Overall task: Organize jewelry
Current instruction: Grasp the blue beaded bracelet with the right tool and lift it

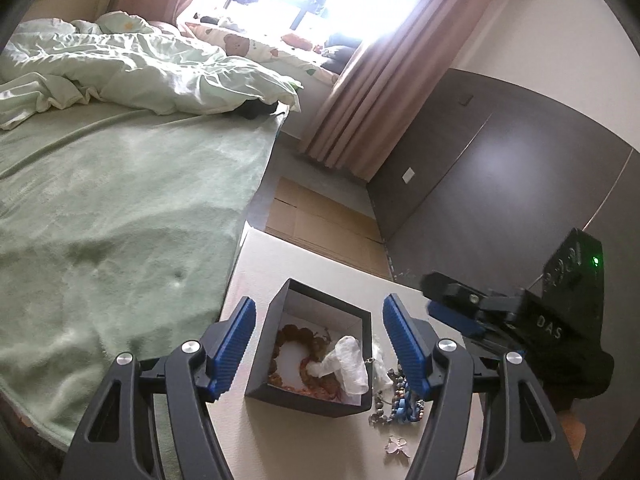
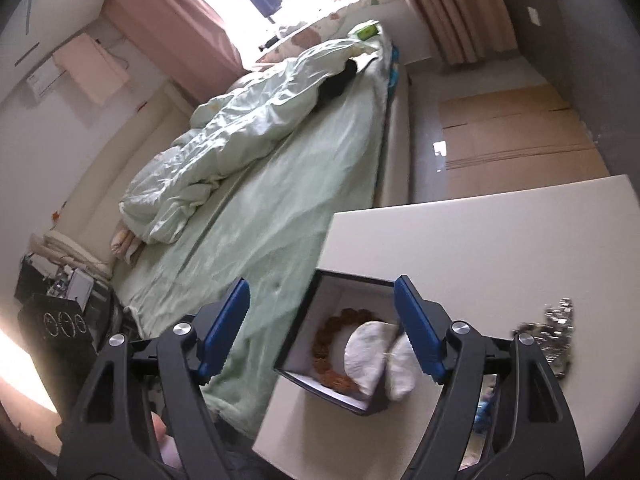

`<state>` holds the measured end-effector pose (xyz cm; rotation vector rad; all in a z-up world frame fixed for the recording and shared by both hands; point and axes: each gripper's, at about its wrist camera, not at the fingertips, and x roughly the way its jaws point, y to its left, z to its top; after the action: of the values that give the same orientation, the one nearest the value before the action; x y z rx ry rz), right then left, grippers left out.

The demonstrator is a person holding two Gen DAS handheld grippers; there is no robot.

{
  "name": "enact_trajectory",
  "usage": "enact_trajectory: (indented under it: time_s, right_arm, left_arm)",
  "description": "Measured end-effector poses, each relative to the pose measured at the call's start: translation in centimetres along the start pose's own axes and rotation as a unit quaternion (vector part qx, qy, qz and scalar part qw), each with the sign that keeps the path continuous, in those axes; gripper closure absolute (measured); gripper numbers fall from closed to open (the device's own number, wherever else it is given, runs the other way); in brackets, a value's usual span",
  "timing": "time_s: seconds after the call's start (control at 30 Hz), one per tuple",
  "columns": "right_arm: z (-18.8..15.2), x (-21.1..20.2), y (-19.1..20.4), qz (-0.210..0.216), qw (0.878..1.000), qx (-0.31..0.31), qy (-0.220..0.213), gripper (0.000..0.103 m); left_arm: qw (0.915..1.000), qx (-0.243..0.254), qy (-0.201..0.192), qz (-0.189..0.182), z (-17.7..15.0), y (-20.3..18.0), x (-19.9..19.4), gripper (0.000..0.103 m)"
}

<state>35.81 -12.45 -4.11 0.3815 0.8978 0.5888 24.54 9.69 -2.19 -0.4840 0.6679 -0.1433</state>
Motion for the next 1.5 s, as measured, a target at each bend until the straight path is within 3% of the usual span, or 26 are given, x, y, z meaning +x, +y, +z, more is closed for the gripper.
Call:
enact_trajectory:
  time_s: [0.43, 0.73, 1.03, 1.13, 1.3, 1.43, 1.5]
  right_arm:
    - [-1.9, -3.4, -1.9, -0.084, 0.996, -0.018, 0.009, 0.028]
    - [-3.9, -7.3, -6.0, -0.119, 0.992, 0.037, -0.012, 0.028]
    - [-6.3, -10.1, -10.3, -0.142, 0.986, 0.086, -0.027, 0.028]
    - [-7.0, -9.5, -11.2, -0.157, 0.984, 0.085, -0.011, 0.028]
    - [-7.5, -6.8, -13.0, -0.157, 0.983, 0.089, 0.035, 0.029]
    - [-7.8, -4.8, -13.9, -0.156, 0.980, 0.101, 0.065, 0.044]
    - [-7.9, -3.9, -13.9, -0.155, 0.980, 0.101, 0.075, 0.045]
  left_arm:
    - [0.9991, 0.038, 0.018, 0.004, -0.8, -2.2, 1.3, 0.039]
    - [0.9920, 0.113, 0.055, 0.009, -3.0, -6.5, 3.9, 0.041]
    - [0.9669, 0.228, 0.090, 0.073, -6.9, -10.2, 8.1, 0.040]
    - [0.9557, 0.261, 0.093, 0.099, -8.0, -10.7, 9.4, 0.040]
    - [0.9301, 0.315, 0.098, 0.161, -9.5, -11.4, 11.8, 0.041]
    - [0.9200, 0.329, 0.109, 0.184, -10.0, -11.4, 13.2, 0.059]
    - [0.9187, 0.331, 0.109, 0.187, -10.0, -11.5, 13.6, 0.070]
